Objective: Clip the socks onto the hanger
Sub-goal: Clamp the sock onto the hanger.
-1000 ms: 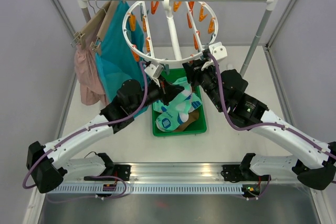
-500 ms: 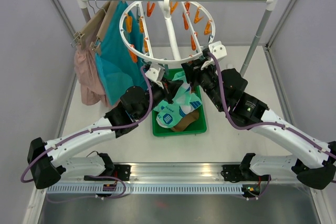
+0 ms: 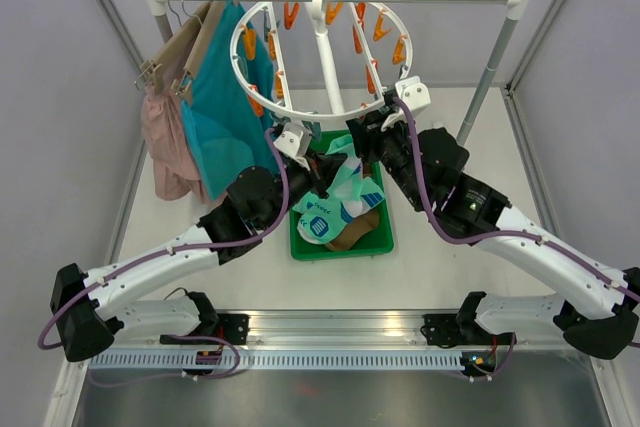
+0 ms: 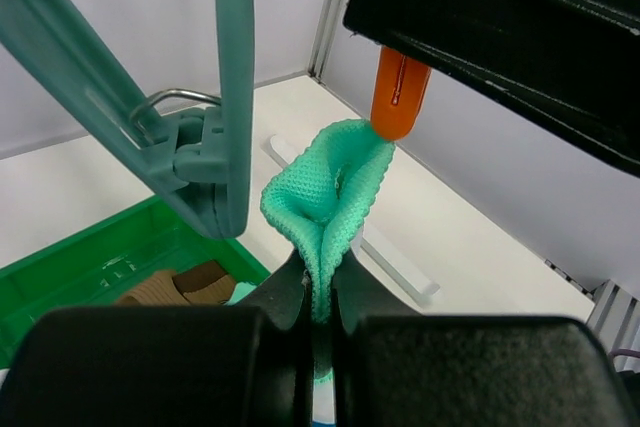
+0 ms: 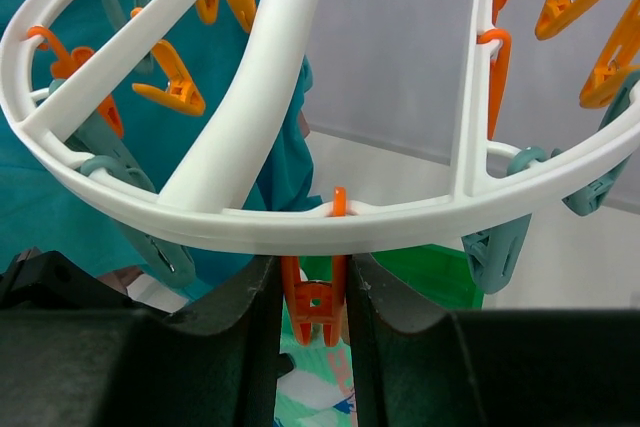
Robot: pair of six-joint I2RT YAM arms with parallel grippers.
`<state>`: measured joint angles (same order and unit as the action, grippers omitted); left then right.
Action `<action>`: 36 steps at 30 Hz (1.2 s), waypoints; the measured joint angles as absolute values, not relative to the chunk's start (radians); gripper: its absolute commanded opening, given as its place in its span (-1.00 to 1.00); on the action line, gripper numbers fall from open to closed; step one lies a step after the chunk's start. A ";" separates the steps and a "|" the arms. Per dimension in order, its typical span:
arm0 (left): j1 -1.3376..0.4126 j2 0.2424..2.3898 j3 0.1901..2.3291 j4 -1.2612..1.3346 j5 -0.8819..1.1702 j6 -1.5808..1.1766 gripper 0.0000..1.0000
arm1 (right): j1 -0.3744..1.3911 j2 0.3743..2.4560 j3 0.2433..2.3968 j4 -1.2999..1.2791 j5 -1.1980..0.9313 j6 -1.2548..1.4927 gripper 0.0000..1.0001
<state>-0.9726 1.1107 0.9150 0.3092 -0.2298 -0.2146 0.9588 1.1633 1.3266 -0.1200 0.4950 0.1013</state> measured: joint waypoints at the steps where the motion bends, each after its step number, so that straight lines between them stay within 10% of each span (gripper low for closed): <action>1: -0.973 1.110 0.915 0.310 -0.229 -0.215 -0.95 | 0.959 1.164 1.330 -0.121 0.495 0.101 -0.99; 36: -0.980 1.113 0.972 0.307 -0.259 -0.206 -0.95 | 0.959 1.190 1.332 -0.120 0.498 0.100 -0.99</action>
<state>-0.9798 1.1130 0.9722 0.3069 -0.2588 -0.2058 0.9592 1.1904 1.3323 -0.1204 0.4980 0.0998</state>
